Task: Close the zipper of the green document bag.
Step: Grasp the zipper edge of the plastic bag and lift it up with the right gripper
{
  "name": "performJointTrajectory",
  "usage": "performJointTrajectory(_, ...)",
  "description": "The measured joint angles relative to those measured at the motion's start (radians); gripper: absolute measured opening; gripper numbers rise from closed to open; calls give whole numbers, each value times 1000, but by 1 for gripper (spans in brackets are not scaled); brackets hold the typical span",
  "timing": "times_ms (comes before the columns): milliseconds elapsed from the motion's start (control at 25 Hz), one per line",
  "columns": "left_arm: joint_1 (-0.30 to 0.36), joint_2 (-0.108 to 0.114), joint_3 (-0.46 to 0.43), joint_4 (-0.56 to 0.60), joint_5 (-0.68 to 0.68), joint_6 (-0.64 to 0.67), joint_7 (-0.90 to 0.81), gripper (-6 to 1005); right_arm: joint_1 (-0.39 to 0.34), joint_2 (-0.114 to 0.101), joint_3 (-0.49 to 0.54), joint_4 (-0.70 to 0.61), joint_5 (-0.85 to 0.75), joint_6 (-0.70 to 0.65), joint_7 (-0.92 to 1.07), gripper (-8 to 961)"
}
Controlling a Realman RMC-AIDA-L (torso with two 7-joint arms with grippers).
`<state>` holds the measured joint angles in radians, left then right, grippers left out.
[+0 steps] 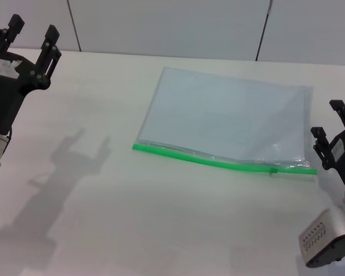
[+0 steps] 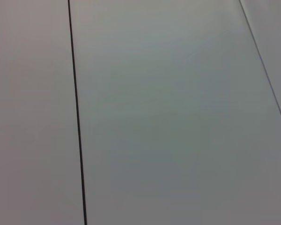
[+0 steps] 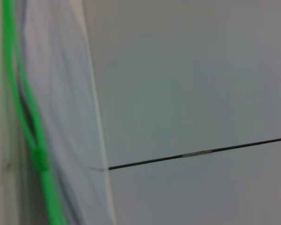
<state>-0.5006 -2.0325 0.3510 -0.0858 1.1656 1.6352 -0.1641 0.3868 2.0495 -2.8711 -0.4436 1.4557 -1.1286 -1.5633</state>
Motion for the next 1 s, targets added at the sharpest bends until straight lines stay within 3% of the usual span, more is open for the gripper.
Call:
performJointTrajectory(560,-4,1,0,-2,0,0,0,635,14,-3,-2,47,83,117,-24,784)
performJointTrajectory(1000,-4,2,0,-1,0,0,0,636,5,0,-5,-44,77,152,-123,782)
